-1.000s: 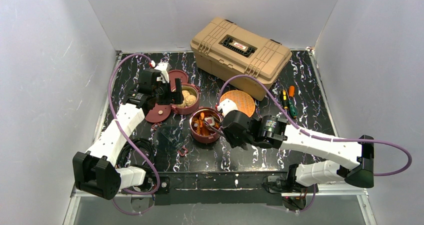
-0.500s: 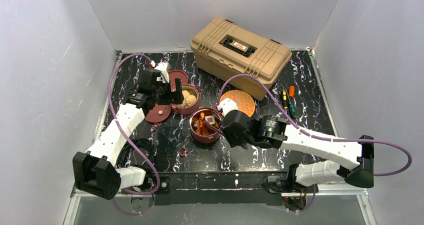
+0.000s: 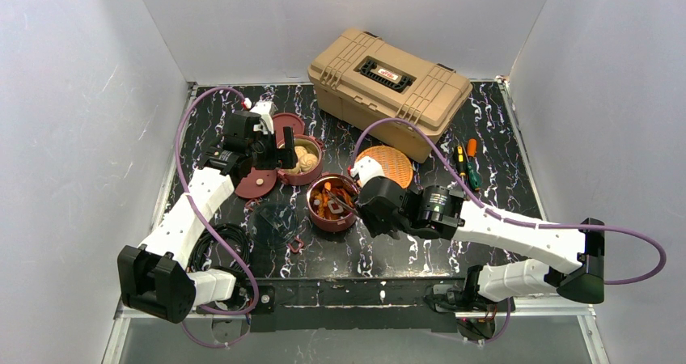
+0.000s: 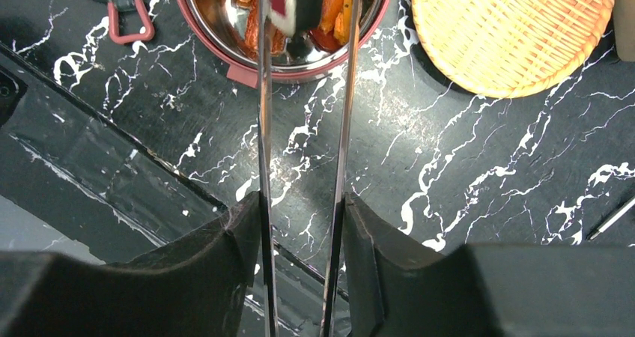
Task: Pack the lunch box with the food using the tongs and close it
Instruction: Place the fake food in the packing box, then place the clamp at the center of the board, then pick up the box lid from the center of the board, then close the box lid on the packing box.
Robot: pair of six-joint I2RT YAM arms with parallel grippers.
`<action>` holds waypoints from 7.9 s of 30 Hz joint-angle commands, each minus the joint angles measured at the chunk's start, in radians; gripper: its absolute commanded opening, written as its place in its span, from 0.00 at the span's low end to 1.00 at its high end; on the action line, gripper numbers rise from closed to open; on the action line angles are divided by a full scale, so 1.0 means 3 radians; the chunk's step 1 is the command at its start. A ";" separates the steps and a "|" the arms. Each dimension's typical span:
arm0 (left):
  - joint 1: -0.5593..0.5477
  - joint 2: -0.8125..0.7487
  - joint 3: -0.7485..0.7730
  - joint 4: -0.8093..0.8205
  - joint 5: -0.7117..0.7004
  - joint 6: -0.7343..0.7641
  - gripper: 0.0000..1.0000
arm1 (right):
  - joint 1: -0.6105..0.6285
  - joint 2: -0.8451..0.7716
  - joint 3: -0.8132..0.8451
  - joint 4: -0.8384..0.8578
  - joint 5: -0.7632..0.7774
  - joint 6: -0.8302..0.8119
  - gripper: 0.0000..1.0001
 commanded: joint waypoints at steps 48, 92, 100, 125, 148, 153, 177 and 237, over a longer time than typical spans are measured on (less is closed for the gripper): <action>0.0012 -0.0095 0.0079 -0.0047 0.0110 -0.0036 0.99 | -0.1452 -0.0468 -0.1115 -0.0324 0.0612 0.1456 0.44; 0.0013 0.0012 0.0101 -0.0063 0.0175 -0.0043 0.99 | -0.2943 0.0402 -0.1608 0.1273 -0.0367 0.0482 0.72; 0.0012 0.0007 0.0102 -0.0067 0.0179 -0.0036 0.99 | -0.2953 0.0196 -0.1529 0.1154 -0.0313 0.0375 0.89; 0.0021 -0.0676 -0.0473 -0.0250 -0.0309 -0.0307 0.99 | -0.2943 -0.0743 -0.1193 0.1666 -0.2442 -0.0195 0.93; 0.1618 0.0738 -0.0419 -0.0357 -0.0084 -0.0384 0.60 | -0.2872 -0.1097 -0.1513 0.2054 -0.2505 -0.0322 0.90; 0.1711 0.1130 -0.0282 -0.0297 0.0056 -0.0374 0.46 | -0.2874 -0.1169 -0.1485 0.1941 -0.2386 -0.0450 0.90; 0.1741 0.1470 -0.0035 -0.0258 0.0046 -0.0396 0.00 | -0.2875 -0.1034 -0.1548 0.2013 -0.2348 -0.0341 0.91; -0.1095 0.1098 0.1042 -0.1535 -0.0598 -0.0413 0.00 | -0.2873 -0.0877 -0.1562 0.2160 -0.2563 0.0004 0.93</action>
